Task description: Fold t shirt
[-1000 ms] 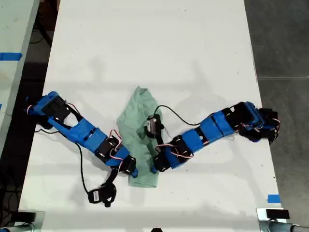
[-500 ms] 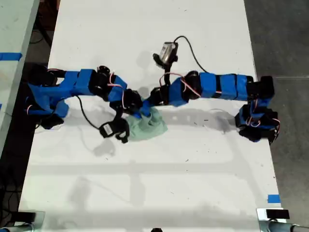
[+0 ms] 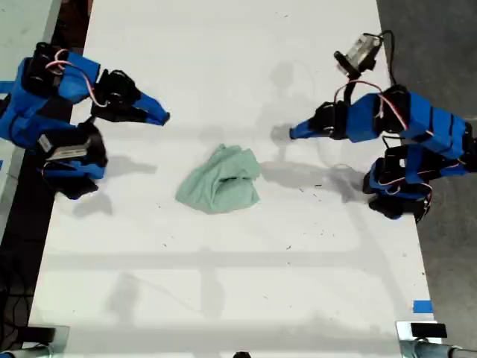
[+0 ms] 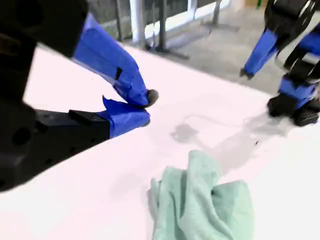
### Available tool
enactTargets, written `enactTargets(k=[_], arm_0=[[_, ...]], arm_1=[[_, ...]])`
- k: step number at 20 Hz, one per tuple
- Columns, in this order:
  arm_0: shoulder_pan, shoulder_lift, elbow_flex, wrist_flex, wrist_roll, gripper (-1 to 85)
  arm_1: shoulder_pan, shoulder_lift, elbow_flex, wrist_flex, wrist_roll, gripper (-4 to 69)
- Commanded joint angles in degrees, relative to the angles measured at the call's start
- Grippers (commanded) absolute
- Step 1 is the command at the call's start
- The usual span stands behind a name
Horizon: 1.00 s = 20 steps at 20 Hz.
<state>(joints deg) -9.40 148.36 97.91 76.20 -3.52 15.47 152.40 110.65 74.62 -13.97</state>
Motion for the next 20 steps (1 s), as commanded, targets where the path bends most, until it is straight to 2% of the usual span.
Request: enactTargets(k=[1, 3, 4, 5, 6, 7, 9, 11, 14, 16, 18, 20], arm_0=[[0.7, 35.1, 38.1, -15.6, -1.4, -0.2], [0.2, 58.6, 66.2, -24.9, 0.9, -0.2], [1.5, 56.5, 70.8, -26.7, 2.4, -0.2], [2.5, 54.8, 76.4, -33.5, 3.8, -0.2], [3.1, 56.7, 81.1, -37.6, 5.2, -0.2], [1.9, 58.4, 83.3, -35.8, 5.4, -0.2], [-1.5, 58.2, 86.5, -30.7, 5.4, 0.0], [-4.5, 57.9, 86.7, -23.4, 2.0, 0.4], [-4.7, 57.9, 86.5, -19.2, -3.8, -0.1], [-4.2, 57.9, 86.3, -16.7, -7.6, -0.1], [-2.2, 58.0, 86.2, -16.0, -9.5, -0.1], [0.2, 58.0, 86.0, -16.2, -10.0, -0.1]], arm_1=[[-1.5, 28.3, 18.7, 2.5, 2.2, -0.4], [-2.9, 45.1, 36.5, 2.7, 2.9, -0.4], [-3.9, 49.1, 44.6, 2.0, 3.3, -0.3], [-5.1, 48.7, 49.1, 0.2, 1.9, -0.3], [-6.8, 48.7, 54.8, -3.9, 1.0, -0.3], [-7.3, 48.7, 59.1, -6.2, 0.4, -0.3], [-6.2, 48.7, 64.9, -2.7, 3.4, -0.3], [-6.0, 48.7, 66.3, -1.6, 7.6, -0.3], [-5.3, 48.7, 66.6, 1.0, 11.7, -0.2], [-5.5, 48.7, 66.8, 2.9, 17.9, 3.1], [-5.4, 48.7, 66.8, 2.9, 13.8, 5.2], [-6.2, 48.7, 66.8, 2.9, 14.0, 5.6]])
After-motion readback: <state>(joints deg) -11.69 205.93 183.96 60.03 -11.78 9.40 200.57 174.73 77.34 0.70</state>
